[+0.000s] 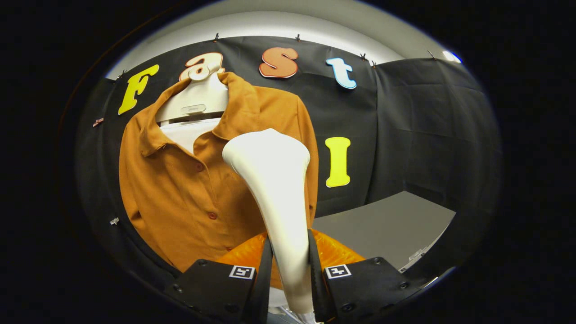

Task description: Iron the clothes twice with a garment steamer, once on the left side and once on the right side.

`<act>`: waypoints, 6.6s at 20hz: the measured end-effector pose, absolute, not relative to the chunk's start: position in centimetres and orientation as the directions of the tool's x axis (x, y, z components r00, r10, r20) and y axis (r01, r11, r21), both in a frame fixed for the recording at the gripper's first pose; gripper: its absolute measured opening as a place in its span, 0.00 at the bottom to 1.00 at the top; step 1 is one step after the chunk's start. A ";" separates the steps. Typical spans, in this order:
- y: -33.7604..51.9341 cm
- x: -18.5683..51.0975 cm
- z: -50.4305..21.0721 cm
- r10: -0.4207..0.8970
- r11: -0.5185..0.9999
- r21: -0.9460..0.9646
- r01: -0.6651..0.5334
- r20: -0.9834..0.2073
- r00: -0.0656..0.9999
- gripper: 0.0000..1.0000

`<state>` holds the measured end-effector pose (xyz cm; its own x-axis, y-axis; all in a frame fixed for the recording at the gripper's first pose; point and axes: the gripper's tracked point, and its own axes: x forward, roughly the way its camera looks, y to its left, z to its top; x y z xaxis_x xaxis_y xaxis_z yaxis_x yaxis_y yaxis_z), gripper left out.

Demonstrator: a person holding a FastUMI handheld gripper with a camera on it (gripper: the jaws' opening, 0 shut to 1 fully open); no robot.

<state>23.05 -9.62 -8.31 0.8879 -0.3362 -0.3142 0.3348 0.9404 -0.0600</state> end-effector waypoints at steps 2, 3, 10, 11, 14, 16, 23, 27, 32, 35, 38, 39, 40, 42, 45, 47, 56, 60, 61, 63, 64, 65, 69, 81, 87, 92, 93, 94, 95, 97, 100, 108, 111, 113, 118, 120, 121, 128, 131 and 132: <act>-9.5 23.7 -9.1 -0.342 0.938 -0.070 0.339 -0.330 0.880 0.42; -9.5 24.1 -9.5 -0.347 0.937 -0.076 0.342 -0.338 0.875 0.42; -9.1 25.0 -14.7 -0.357 0.933 -0.129 0.336 -0.441 0.823 0.42; -9.1 24.9 -15.5 -0.357 0.933 -0.135 0.334 -0.459 0.813 0.42; -9.3 24.6 -17.8 -0.357 0.932 -0.138 0.335 -0.513 0.781 0.42; -9.3 24.4 -19.0 -0.357 0.931 -0.140 0.337 -0.542 0.760 0.42; -10.0 23.3 -23.9 -0.350 0.931 -0.150 0.334 -0.634 0.690 0.42; -10.0 22.4 -26.8 -0.329 0.934 -0.141 0.327 -0.694 0.640 0.42; -10.3 20.8 -29.8 -0.314 0.935 -0.142 0.325 -0.755 0.575 0.42; -10.4 20.0 -30.9 -0.310 0.935 -0.146 0.323 -0.778 0.546 0.43; -10.5 19.3 -29.8 -0.306 0.933 -0.125 0.338 -0.771 0.559 0.42; -10.7 19.2 -28.5 -0.316 0.930 -0.121 0.348 -0.749 0.582 0.42; -10.7 19.2 -27.0 -0.329 0.926 -0.118 0.359 -0.719 0.612 0.43; -10.5 19.6 -23.2 -0.353 0.921 -0.113 0.372 -0.644 0.679 0.42; -9.7 20.2 -17.8 -0.364 0.924 -0.100 0.370 -0.527 0.768 0.42; -8.0 20.4 -14.8 -0.354 0.931 -0.088 0.355 -0.460 0.814 0.42; 0.8 21.5 -9.2 -0.210 0.978 -0.074 0.197 -0.350 0.913 0.42; 3.9 22.3 -9.7 -0.155 0.988 -0.071 0.139 -0.369 0.916 0.42; 4.5 22.5 -10.0 -0.144 0.989 -0.071 0.126 -0.374 0.916 0.42; 5.6 22.9 -10.5 -0.129 0.991 -0.073 0.109 -0.382 0.915 0.42; 5.9 23.0 -10.8 -0.125 0.992 -0.075 0.104 -0.386 0.914 0.42; 6.3 23.3 -11.1 -0.120 0.992 -0.076 0.098 -0.392 0.912 0.42; 6.8 24.5 -13.9 -0.118 0.993 -0.069 0.097 -0.460 0.880 0.42; 7.6 24.8 -22.3 -0.121 0.992 -0.102 0.072 -0.643 0.756 0.42; 7.1 23.6 -25.7 -0.122 0.992 -0.100 0.072 -0.707 0.697 0.42; 6.6 22.4 -28.5 -0.116 0.993 -0.095 0.068 -0.756 0.644 0.42; 6.5 22.1 -29.2 -0.113 0.993 -0.094 0.064 -0.766 0.633 0.42; 6.3 21.7 -29.8 -0.112 0.994 -0.094 0.061 -0.777 0.619 0.42; 6.2 21.5 -30.5 -0.110 0.994 -0.093 0.060 -0.788 0.606 0.42; 6.0 20.9 -31.7 -0.110 0.994 -0.091 0.061 -0.807 0.581 0.43; 6.1 19.7 -32.9 -0.104 0.995 -0.093 0.047 -0.834 0.542 0.43; 5.7 16.7 -35.9 -0.092 0.996 -0.090 0.024 -0.886 0.454 0.43; 5.3 16.1 -36.1 -0.088 0.996 -0.089 0.018 -0.891 0.445 0.43; 5.1 16.2 -35.5 -0.092 0.996 -0.090 0.025 -0.884 0.458 0.43; 4.6 18.9 -30.6 -0.084 0.996 -0.086 0.025 -0.803 0.590 0.43; 4.4 20.1 -27.7 -0.081 0.996 -0.081 0.030 -0.754 0.652 0.42; 4.2 20.6 -26.2 -0.078 0.996 -0.078 0.031 -0.727 0.682 0.42; 2.5 22.6 -15.8 -0.083 0.996 -0.069 0.056 -0.498 0.863 0.42; 1.0 22.8 -11.4 -0.101 0.995 -0.057 0.085 -0.386 0.917 0.42; 0.4 22.8 -10.2 -0.107 0.994 -0.050 0.096 -0.352 0.930 0.42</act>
